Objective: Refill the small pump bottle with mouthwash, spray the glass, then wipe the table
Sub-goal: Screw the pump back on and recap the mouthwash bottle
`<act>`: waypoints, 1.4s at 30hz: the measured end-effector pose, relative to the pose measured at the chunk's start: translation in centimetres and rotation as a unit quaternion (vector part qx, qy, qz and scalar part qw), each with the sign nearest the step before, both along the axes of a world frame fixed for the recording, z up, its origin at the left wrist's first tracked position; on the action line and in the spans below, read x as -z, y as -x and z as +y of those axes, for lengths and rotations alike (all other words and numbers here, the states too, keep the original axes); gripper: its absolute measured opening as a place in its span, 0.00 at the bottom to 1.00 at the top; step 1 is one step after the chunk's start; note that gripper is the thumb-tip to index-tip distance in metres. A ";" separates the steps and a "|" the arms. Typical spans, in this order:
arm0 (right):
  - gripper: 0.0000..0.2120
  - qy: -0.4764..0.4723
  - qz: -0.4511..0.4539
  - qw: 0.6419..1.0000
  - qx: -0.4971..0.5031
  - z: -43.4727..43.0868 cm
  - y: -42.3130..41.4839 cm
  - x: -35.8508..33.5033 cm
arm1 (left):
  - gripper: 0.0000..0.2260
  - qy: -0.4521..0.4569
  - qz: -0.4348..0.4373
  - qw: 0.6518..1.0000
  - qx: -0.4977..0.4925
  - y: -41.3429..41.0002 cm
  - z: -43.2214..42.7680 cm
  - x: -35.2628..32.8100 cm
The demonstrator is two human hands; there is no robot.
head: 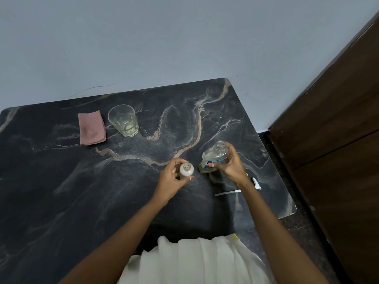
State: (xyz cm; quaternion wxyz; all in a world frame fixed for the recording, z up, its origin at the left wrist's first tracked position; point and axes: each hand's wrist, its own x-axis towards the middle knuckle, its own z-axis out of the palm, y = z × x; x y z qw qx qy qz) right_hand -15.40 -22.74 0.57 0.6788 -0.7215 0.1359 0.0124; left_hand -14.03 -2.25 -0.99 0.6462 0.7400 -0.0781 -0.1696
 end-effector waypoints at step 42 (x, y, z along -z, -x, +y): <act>0.09 0.039 0.215 0.844 0.491 -1.2 8.2 2.9 | 0.23 -0.013 -0.011 1.000 0.009 0.0 -0.1 0.4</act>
